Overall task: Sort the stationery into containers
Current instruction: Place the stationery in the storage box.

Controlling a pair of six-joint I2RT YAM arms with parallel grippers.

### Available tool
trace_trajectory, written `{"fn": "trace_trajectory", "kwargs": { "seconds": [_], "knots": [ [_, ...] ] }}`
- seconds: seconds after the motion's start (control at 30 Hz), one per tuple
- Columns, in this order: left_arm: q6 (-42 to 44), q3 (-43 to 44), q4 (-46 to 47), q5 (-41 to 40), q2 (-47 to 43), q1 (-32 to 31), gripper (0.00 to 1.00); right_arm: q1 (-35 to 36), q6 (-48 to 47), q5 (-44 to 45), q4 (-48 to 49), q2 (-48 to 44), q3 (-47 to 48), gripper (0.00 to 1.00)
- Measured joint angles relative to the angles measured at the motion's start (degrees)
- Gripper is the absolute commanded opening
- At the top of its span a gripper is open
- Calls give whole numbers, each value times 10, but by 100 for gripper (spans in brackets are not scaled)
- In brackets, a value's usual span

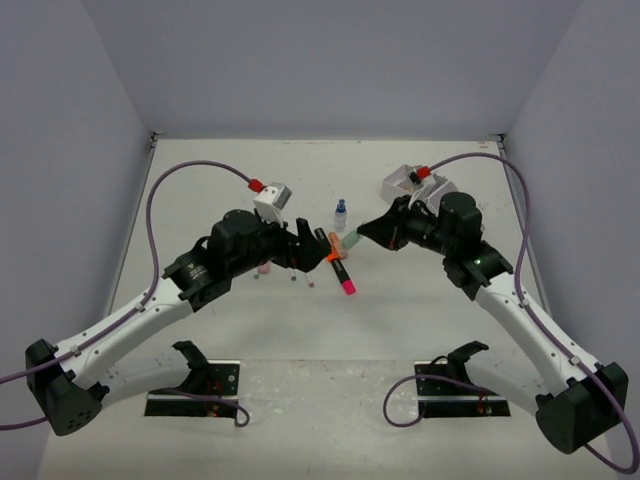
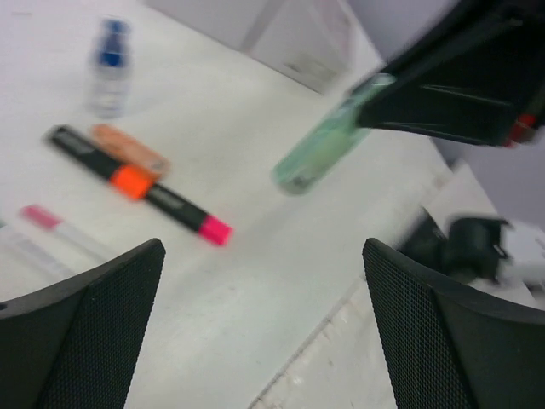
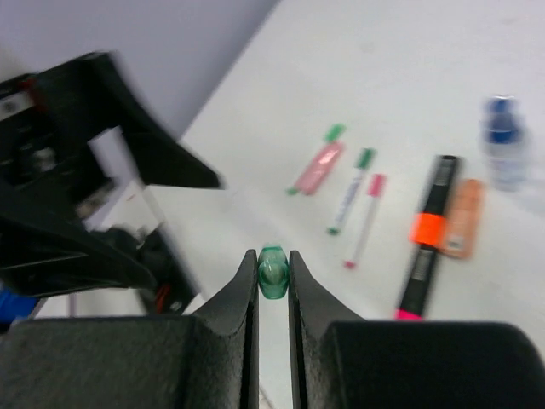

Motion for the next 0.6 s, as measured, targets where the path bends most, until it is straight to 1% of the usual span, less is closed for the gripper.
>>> {"fn": "trace_trajectory", "kwargs": {
  "seconds": [0.1,0.2,0.3,0.37,0.47,0.6],
  "knots": [
    [-26,38,-98,-162,-11,4,100,-37,-7,117,-58,20,42,0],
    [-40,46,-165,-250,-36,5,100,-74,-11,243,-114,64,102,0],
    [-41,46,-207,-289,-57,5,100,-101,-17,349,-145,143,187,0],
    [-41,46,-223,-303,-66,5,100,-113,-24,395,-157,211,255,0],
    [-39,46,-236,-316,-75,5,100,-121,-39,448,-175,319,362,0],
    [-35,44,-242,-327,-77,5,100,-123,-52,485,-201,429,458,0]
  ]
}}
